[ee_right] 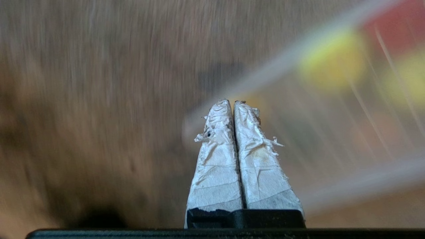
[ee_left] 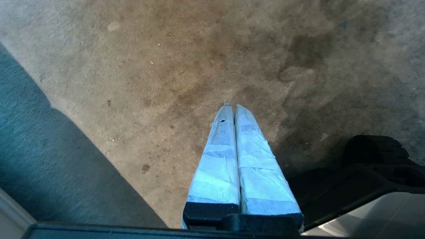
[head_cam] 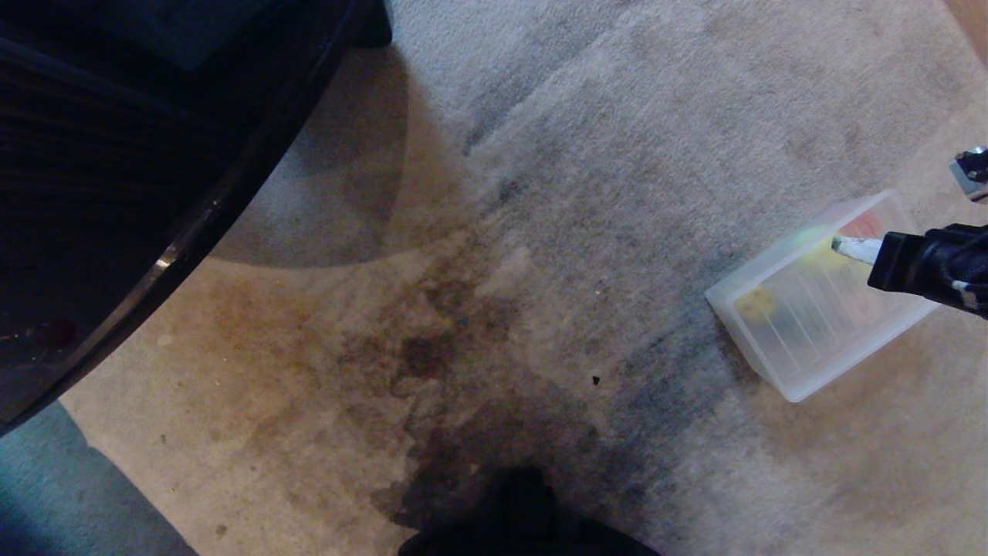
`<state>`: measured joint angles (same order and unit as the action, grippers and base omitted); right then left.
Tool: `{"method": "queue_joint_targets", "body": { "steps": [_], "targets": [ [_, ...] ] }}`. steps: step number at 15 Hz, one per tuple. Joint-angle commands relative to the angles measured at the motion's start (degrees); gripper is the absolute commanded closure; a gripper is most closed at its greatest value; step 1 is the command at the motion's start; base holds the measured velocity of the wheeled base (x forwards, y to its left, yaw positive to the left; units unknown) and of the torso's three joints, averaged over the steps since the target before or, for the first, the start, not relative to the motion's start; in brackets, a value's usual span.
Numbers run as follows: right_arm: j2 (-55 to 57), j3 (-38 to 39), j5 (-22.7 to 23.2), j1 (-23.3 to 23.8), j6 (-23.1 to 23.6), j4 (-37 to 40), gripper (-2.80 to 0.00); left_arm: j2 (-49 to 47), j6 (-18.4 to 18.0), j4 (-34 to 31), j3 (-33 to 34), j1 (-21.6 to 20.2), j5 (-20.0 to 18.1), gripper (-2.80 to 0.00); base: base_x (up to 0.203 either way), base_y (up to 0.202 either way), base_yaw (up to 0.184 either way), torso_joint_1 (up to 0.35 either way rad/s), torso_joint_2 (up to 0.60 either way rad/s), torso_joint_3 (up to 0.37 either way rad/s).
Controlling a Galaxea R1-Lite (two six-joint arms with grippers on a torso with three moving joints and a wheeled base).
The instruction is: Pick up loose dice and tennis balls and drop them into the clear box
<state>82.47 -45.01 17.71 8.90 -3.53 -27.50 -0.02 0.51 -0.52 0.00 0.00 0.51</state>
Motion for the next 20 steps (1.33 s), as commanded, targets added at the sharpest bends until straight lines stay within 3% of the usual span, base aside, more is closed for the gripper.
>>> {"method": "queue_joint_targets", "body": {
  "steps": [1,8,11,14,16,20],
  "targets": [
    [-9.6,4.1,-0.2,0.1,4.4,8.0,0.00,0.0,0.0,-0.1,0.1,0.0,0.0,0.00,0.000,0.000,0.000,0.000,0.00,0.000],
    [-30.8,14.3,-2.9,-0.8,11.1,30.0,0.00,0.0,0.0,-0.1,0.1,0.0,0.0,0.00,0.000,0.000,0.000,0.000,0.00,0.000],
    [-48.8,23.3,-8.3,-2.9,12.1,35.8,0.00,0.0,0.0,0.0,0.0,0.0,0.0,0.00,0.000,0.000,0.000,0.000,0.00,0.000],
    [-58.6,32.8,-13.9,-5.0,12.3,38.9,0.00,0.0,0.0,0.0,0.1,0.0,0.0,0.00,0.000,0.000,0.000,0.000,0.00,0.000],
    [-58.9,33.2,-14.3,-5.2,12.2,39.0,0.00,0.0,0.0,0.0,0.0,0.0,0.0,0.00,0.000,0.000,0.000,0.000,0.00,0.000],
    [-70.0,41.8,-14.9,-7.1,11.7,33.6,0.00,0.0,0.0,0.0,0.0,0.0,0.0,0.00,0.000,0.000,0.000,0.000,0.00,0.000]
  ]
}}
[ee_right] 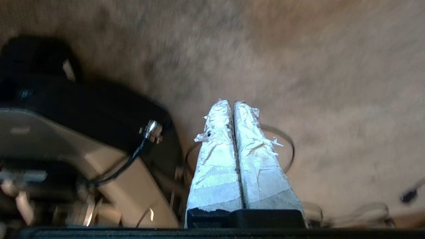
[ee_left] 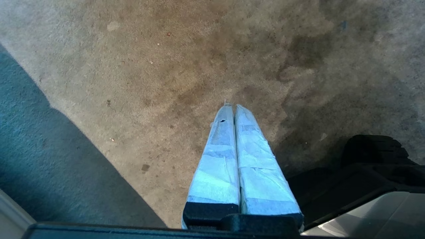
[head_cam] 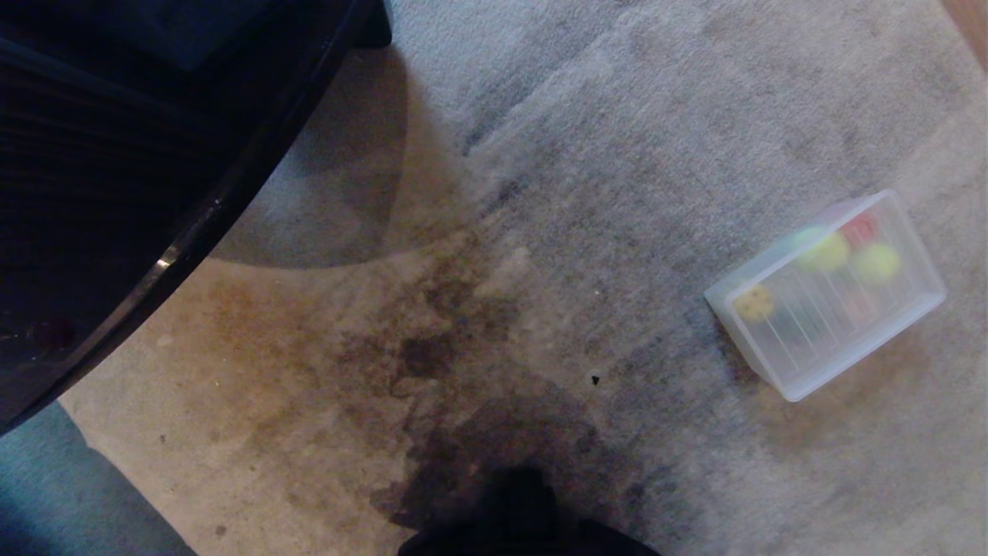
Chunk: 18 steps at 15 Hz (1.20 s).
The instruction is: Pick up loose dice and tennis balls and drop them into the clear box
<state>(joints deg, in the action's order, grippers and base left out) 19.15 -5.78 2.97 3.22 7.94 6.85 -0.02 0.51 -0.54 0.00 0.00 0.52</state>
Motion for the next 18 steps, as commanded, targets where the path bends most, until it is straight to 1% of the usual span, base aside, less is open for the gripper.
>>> {"method": "queue_joint_targets", "body": {
  "steps": [1,4,8,18],
  "targets": [
    [-8.6,2.5,-0.4,-3.4,0.4,-1.1,0.00,0.0,0.0,0.0,0.0,0.0,0.0,0.00,0.000,0.000,0.000,0.000,0.00,0.000],
    [-16.4,1.5,-0.8,-3.7,-0.3,2.7,0.00,0.0,0.0,-0.1,0.0,0.0,0.0,0.00,0.000,0.000,0.000,0.000,0.00,0.000],
    [-16.6,0.9,-0.8,-3.7,-0.5,4.5,0.00,0.0,0.0,0.0,0.0,0.0,0.0,0.00,0.000,0.000,0.000,0.000,0.00,0.000],
    [-16.7,1.0,-1.0,-3.6,-0.6,4.1,0.00,0.0,0.0,0.0,0.0,0.0,0.0,0.00,0.000,0.000,0.000,0.000,0.00,0.000]
  ]
}}
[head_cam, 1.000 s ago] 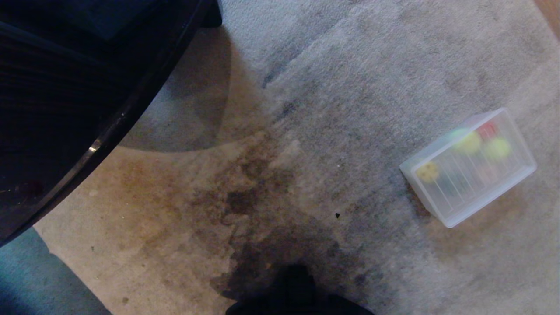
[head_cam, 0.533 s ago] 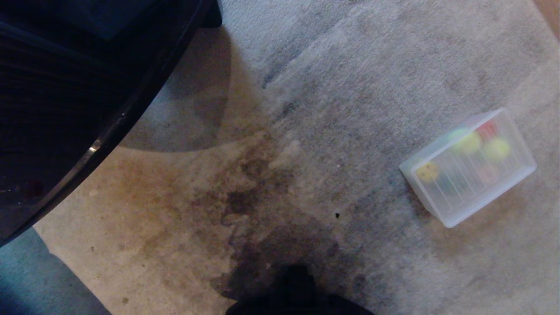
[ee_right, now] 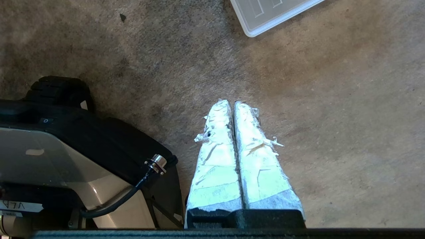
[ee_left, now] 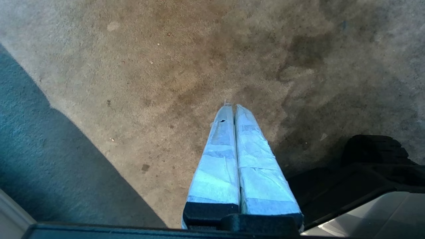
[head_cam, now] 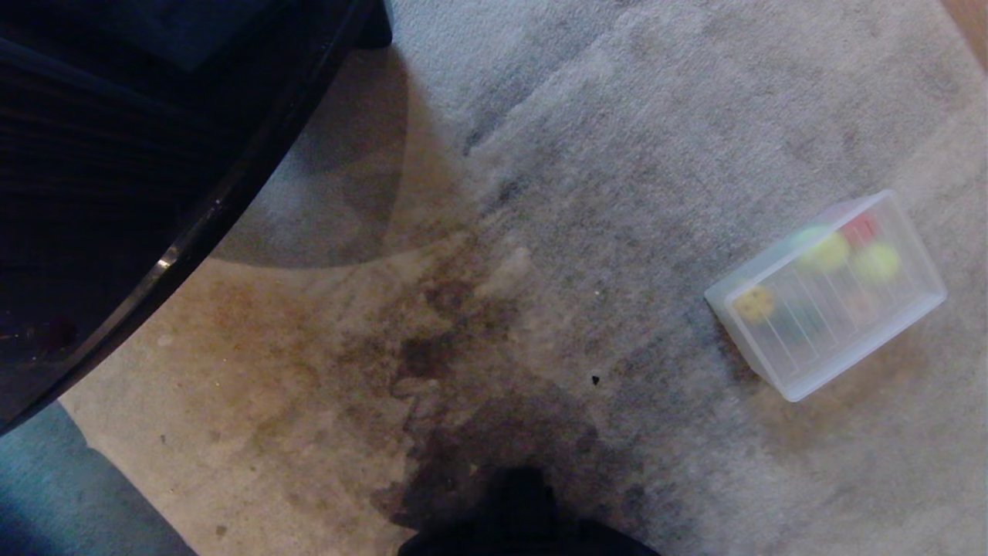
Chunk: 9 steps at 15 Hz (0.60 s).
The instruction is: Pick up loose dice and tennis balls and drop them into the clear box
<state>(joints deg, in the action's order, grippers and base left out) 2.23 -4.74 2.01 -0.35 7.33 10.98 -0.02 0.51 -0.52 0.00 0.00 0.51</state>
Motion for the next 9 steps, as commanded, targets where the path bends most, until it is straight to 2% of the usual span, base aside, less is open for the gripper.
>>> {"method": "queue_joint_targets", "body": {
  "steps": [1,6,9],
  "targets": [
    [0.2,0.0,0.0,0.0,0.1,0.0,0.00,0.0,-0.3,0.0,0.0,0.0,0.0,0.00,0.000,0.000,0.000,0.000,0.00,0.000],
    [0.2,0.0,0.0,0.0,0.1,0.0,0.00,-0.1,-0.2,0.0,0.1,0.0,0.0,0.00,0.000,0.000,0.000,0.000,0.00,0.000],
    [0.2,0.0,0.0,0.0,0.1,0.0,0.00,-0.1,-0.2,0.0,0.1,0.0,0.0,0.00,0.000,0.000,0.000,0.004,0.00,0.113]
  ]
}}
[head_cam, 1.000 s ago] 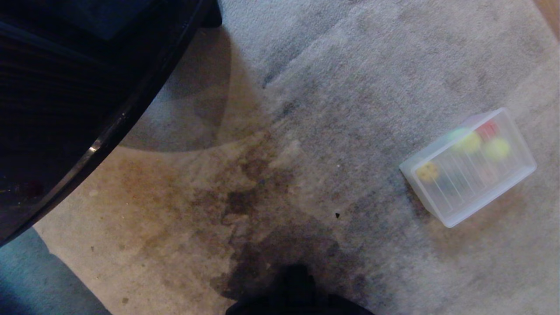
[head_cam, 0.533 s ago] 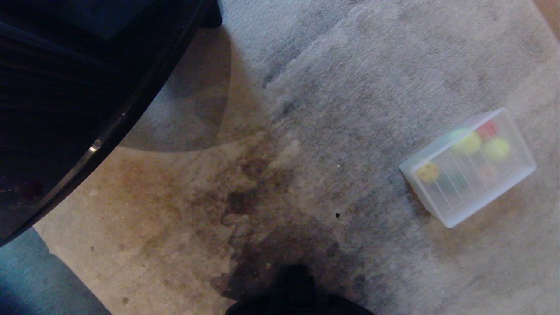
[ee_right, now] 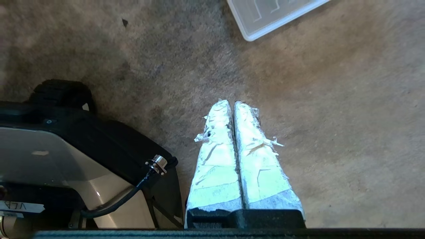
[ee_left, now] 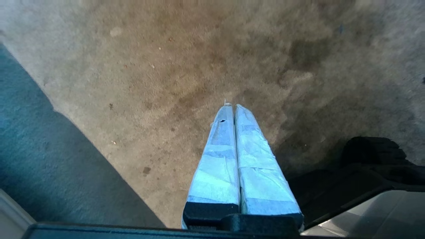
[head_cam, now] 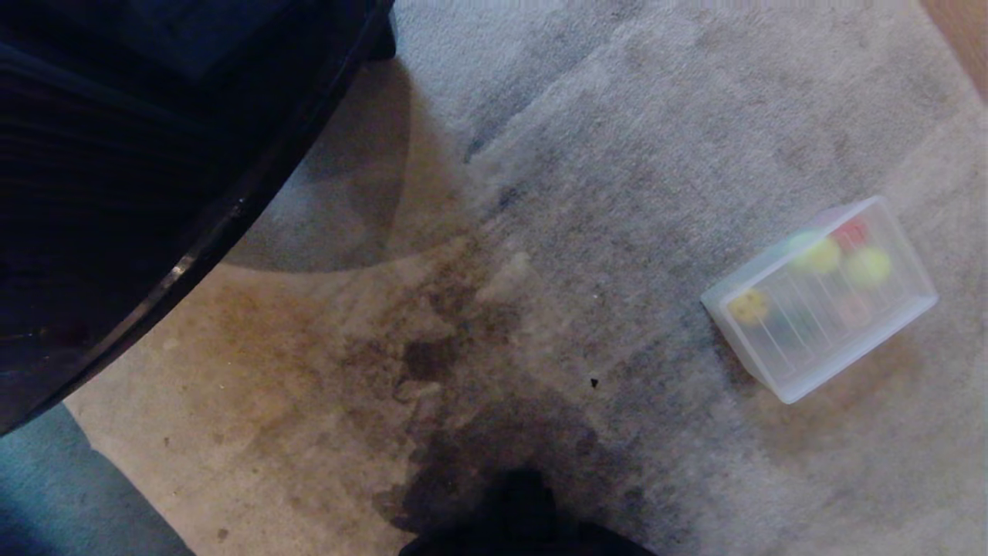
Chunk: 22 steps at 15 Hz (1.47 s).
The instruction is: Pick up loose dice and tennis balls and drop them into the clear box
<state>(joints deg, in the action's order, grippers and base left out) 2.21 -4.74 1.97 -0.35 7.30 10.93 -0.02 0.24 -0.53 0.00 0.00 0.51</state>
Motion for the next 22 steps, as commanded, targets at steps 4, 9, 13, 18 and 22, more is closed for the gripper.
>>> {"method": "queue_joint_targets", "body": {
  "steps": [4,9,13,18,22],
  "targets": [
    [0.3,0.0,0.0,0.0,0.1,0.1,0.00,-0.1,0.0,0.0,0.1,0.0,0.0,0.00,0.000,0.000,0.000,0.001,0.00,0.186],
    [0.2,0.0,0.0,0.0,0.1,0.1,0.00,0.0,0.2,0.0,0.0,0.0,0.0,0.00,0.000,0.000,0.000,0.003,0.00,0.204],
    [0.3,0.0,0.0,0.0,0.1,0.1,0.00,0.0,0.1,0.0,0.0,0.0,0.1,0.00,0.000,0.000,0.000,0.002,0.00,0.203],
    [0.3,0.0,0.0,0.0,0.1,0.1,0.00,0.0,0.2,0.0,0.1,0.0,0.1,0.00,0.000,0.000,0.000,0.003,0.00,0.203],
    [0.3,0.0,0.0,0.0,0.1,0.1,0.00,0.0,0.2,0.0,0.1,0.0,0.1,0.00,0.000,0.000,0.000,0.002,0.00,0.203]
  ]
}}
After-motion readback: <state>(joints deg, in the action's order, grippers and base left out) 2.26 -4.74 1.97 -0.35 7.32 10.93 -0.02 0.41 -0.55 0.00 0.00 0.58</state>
